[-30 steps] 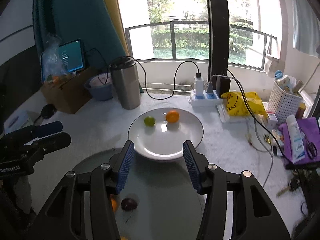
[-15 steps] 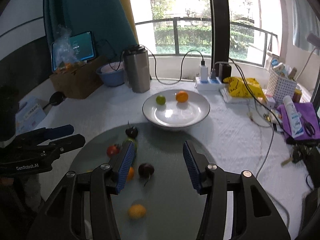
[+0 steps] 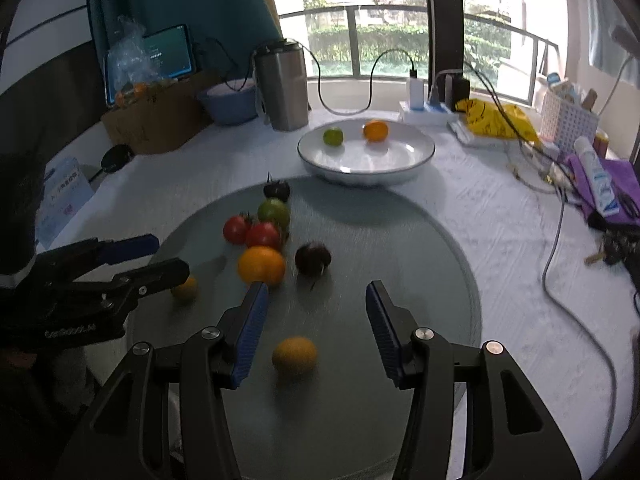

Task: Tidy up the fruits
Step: 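Move the right gripper back to the tray while the left gripper also returns, then grasp a small yellow fruit with the right gripper while the left grasps the other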

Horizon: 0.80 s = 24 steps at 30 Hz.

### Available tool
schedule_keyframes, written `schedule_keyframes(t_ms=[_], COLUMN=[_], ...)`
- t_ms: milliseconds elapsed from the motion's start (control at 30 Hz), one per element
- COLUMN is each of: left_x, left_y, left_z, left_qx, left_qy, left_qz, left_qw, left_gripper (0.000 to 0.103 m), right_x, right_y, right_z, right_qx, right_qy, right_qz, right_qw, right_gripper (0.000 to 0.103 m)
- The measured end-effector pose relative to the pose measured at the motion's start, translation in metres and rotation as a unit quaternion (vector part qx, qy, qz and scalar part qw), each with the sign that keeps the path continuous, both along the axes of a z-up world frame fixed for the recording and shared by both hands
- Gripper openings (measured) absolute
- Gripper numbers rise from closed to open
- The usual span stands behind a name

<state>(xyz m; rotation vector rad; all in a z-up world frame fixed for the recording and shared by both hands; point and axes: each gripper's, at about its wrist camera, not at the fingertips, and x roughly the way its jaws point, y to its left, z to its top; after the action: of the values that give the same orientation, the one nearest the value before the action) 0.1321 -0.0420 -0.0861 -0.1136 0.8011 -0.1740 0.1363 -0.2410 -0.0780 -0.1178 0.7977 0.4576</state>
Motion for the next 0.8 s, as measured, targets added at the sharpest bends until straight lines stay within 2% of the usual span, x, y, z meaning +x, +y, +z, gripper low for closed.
schedule_keyframes(t_ms=[267,433,500,600,667,800], left_x=[0.004,0.005,0.006,0.006,0.007,0.007], left_y=[-0.001,-0.001,-0.001,-0.002,-0.002,-0.003], left_z=[-0.017,-0.020,-0.021,-0.021,-0.021,-0.021], left_qx=[0.020,0.022,0.023,0.030,0.032,0.035], left_qy=[0.035,0.040,0.042,0.042,0.041,0.042], left_qz=[0.001,-0.001,-0.006,-0.009,-0.010,-0.017], left_qw=[0.9992,0.9990,0.9988,0.9987,0.9986,0.9984], left_gripper=[0.066,0.065,0.058,0.050,0.040,0.027], right_x=[-0.013,-0.015,-0.016,-0.017,-0.018,-0.018], right_y=[0.007,0.010,0.009,0.011,0.013,0.012], right_z=[-0.018,-0.027,-0.029,-0.032,-0.034,-0.035], right_qx=[-0.007,-0.016,-0.018,-0.025,-0.028,-0.026], right_qy=[0.021,0.027,0.030,0.031,0.034,0.033], right_qz=[0.011,0.018,0.020,0.024,0.029,0.033], right_qw=[1.000,0.999,0.999,0.999,0.999,0.999], right_gripper=[0.054,0.053,0.051,0.041,0.030,0.030])
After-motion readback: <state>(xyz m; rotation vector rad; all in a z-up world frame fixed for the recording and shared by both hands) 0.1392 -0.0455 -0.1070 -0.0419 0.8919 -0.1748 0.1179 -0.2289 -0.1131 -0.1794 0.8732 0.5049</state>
